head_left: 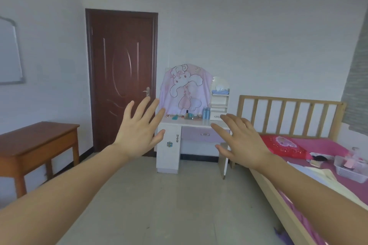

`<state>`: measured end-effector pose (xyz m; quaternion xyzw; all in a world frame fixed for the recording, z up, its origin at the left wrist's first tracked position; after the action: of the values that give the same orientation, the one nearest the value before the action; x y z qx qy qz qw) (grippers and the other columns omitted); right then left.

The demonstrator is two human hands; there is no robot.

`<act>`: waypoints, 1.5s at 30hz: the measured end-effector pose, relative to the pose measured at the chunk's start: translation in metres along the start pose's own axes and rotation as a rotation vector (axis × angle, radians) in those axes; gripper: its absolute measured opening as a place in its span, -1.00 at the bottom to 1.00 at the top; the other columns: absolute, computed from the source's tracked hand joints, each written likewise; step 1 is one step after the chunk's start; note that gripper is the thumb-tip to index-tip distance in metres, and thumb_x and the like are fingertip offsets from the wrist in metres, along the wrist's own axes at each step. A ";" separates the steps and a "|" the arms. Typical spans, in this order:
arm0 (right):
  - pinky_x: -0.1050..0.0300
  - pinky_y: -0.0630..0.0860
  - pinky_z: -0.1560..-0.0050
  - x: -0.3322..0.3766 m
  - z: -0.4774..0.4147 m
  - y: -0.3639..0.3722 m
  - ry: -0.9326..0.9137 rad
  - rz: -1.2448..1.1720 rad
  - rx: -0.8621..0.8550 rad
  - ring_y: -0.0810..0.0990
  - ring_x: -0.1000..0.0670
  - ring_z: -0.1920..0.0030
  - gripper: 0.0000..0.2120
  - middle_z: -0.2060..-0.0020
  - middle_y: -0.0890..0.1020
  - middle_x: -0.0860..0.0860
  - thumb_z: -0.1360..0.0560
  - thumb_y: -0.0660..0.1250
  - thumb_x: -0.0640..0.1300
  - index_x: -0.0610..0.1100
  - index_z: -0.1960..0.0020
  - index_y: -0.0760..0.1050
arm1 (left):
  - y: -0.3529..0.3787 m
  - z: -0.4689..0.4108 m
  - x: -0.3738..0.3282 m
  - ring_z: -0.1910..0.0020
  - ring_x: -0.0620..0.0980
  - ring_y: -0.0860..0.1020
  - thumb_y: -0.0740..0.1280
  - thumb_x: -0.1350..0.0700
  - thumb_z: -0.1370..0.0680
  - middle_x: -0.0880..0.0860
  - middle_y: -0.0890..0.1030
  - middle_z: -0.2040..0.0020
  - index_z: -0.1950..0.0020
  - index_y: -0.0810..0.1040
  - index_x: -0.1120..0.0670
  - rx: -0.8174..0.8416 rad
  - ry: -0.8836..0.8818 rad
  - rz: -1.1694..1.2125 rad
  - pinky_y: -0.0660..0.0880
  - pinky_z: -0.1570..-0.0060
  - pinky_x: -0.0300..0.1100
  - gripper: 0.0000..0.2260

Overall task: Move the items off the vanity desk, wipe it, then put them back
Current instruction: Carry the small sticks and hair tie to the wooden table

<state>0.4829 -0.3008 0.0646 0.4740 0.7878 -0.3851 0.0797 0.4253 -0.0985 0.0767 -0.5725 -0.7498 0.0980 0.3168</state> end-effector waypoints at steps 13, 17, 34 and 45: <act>-0.11 0.53 0.02 -0.113 -0.042 0.217 0.045 -0.068 0.042 0.57 -0.22 -0.09 -0.53 -0.11 0.58 -0.21 -0.41 0.07 0.11 -0.08 -0.24 0.33 | 0.217 -0.112 -0.029 -0.28 0.21 0.29 0.04 -0.11 -0.47 0.22 0.50 -0.25 -0.26 0.46 0.18 0.103 -0.148 0.059 0.34 -0.16 0.26 -0.48; -0.12 0.51 -0.05 -0.151 -0.079 0.287 0.004 -0.088 0.015 0.47 -0.17 -0.16 -0.53 -0.13 0.58 -0.17 -0.41 0.07 0.12 -0.05 -0.24 0.36 | 0.269 -0.163 -0.030 -0.29 0.19 0.26 0.05 -0.11 -0.47 0.21 0.48 -0.27 -0.27 0.46 0.17 0.113 -0.179 0.026 0.32 -0.19 0.23 -0.49; -0.13 0.54 0.01 -0.097 -0.284 0.537 -0.138 -0.240 -0.009 0.61 -0.16 -0.08 -0.52 -0.08 0.62 -0.15 -0.39 0.06 0.10 -0.05 -0.15 0.54 | 0.490 -0.202 0.142 -0.25 0.21 0.26 0.06 -0.06 -0.44 0.28 0.49 -0.23 -0.20 0.50 0.23 0.261 -0.330 -0.119 0.38 -0.11 0.26 -0.49; -0.13 0.52 -0.01 -0.094 -0.381 0.696 -0.081 -0.227 0.009 0.59 -0.18 -0.08 -0.57 -0.08 0.60 -0.15 -0.40 0.09 0.11 -0.06 -0.18 0.40 | 0.668 -0.237 0.222 -0.19 0.24 0.46 0.08 -0.04 -0.46 0.20 0.59 -0.12 -0.11 0.57 0.20 0.219 -0.406 0.041 0.40 -0.11 0.23 -0.56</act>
<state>1.1869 0.0715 0.0036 0.3661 0.8308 -0.4142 0.0651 1.0648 0.2722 0.0022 -0.5184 -0.7712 0.2987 0.2176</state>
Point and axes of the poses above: each hand's wrist, its own z-axis away from the middle knuckle, its own y-axis out of the palm, x = y × z, the point moved 8 cm from there along -z, towards the middle knuckle
